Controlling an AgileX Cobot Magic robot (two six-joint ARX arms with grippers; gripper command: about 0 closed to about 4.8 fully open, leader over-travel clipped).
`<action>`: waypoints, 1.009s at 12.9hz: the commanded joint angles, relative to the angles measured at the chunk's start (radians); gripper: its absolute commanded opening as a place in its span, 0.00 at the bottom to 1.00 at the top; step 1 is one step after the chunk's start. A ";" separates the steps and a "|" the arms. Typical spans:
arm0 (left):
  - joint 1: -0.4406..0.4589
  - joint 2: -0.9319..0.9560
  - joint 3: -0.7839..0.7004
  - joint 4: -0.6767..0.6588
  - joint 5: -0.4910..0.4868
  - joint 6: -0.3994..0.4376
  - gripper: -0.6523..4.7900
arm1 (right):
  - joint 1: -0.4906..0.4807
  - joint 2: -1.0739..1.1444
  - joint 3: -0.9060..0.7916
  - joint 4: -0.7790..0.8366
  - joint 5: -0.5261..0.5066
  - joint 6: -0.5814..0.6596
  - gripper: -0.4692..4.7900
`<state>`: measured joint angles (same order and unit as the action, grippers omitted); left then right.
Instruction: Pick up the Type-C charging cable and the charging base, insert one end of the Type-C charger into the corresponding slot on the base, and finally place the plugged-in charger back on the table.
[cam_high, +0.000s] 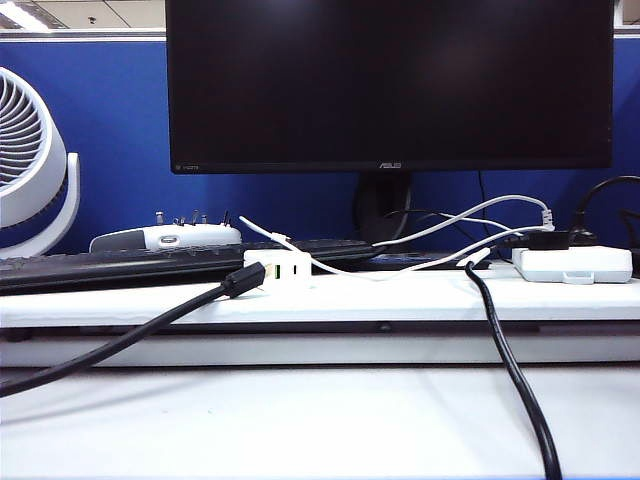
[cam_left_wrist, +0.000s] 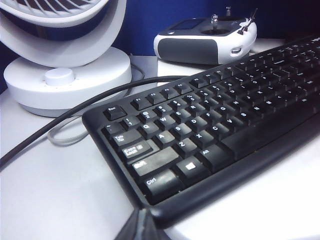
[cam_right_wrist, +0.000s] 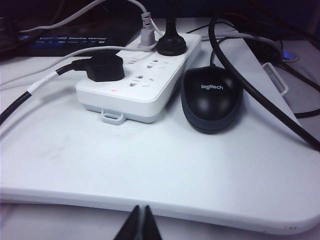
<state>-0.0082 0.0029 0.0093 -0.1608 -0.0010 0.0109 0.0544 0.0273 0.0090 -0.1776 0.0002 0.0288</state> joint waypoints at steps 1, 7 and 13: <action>0.000 -0.002 -0.001 -0.008 0.001 0.007 0.11 | -0.001 -0.008 -0.008 0.013 -0.005 0.006 0.09; 0.000 -0.002 -0.001 -0.003 0.001 0.007 0.11 | -0.001 -0.026 -0.003 0.081 -0.107 0.005 0.09; 0.000 -0.002 0.030 0.152 -0.004 -0.075 0.11 | -0.001 -0.026 0.116 0.145 0.079 0.025 0.09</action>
<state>-0.0082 0.0029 0.0250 -0.0208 -0.0025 -0.0536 0.0536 0.0021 0.1043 -0.0387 0.0471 0.0402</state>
